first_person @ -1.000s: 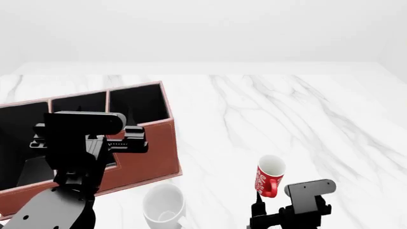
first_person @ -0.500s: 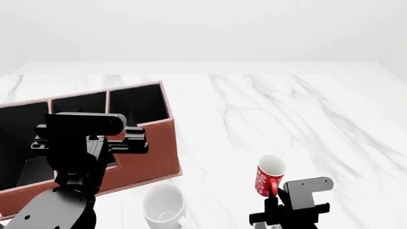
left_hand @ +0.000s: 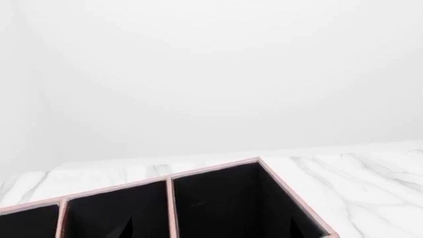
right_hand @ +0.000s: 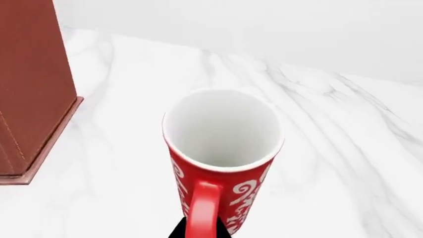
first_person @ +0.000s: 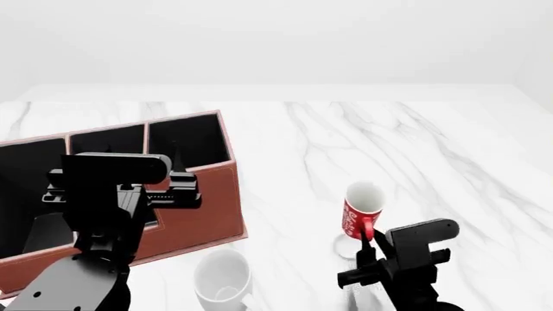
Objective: Pick up the red mug and place it to the right of the caddy.
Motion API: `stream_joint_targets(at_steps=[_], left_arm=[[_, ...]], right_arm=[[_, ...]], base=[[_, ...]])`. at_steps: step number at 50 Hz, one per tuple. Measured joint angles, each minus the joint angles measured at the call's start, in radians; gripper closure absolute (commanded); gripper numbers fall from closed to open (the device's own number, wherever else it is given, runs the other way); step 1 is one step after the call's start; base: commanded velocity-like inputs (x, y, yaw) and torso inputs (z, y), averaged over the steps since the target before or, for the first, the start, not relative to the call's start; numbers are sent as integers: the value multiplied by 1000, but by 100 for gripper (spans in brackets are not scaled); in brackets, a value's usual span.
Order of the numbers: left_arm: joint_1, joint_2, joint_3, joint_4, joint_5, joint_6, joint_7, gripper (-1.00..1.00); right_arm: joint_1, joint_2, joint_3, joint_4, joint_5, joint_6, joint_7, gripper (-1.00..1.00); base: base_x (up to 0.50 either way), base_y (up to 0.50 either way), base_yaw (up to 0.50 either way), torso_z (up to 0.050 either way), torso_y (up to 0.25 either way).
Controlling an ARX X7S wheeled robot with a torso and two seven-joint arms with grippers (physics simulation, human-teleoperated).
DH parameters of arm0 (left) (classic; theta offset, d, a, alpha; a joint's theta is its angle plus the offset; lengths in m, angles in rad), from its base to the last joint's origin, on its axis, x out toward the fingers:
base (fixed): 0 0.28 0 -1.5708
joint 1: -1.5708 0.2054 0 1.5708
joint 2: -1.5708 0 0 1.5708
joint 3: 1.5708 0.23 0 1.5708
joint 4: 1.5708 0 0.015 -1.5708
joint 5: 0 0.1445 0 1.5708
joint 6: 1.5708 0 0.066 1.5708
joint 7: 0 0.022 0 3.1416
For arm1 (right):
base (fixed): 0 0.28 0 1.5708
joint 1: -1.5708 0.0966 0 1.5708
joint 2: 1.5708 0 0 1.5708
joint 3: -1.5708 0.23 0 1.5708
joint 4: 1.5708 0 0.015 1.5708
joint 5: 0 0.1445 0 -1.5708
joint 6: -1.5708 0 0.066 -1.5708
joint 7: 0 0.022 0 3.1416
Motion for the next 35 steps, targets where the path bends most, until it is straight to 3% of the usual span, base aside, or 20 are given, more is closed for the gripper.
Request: stream_joint_targets(at_steps=[12,35], left_arm=[[-1,-3,2,-10,-3,7,-2,-100],[2,-11,-2,-26,-12,22,-3,-100]], right_arm=[[151,10,-88,32,-1,3,-105,100],[335,-118,-305,193,-46,15,-193,100]], base=[[0,0,0,0,1],[0,0,0,0,0]])
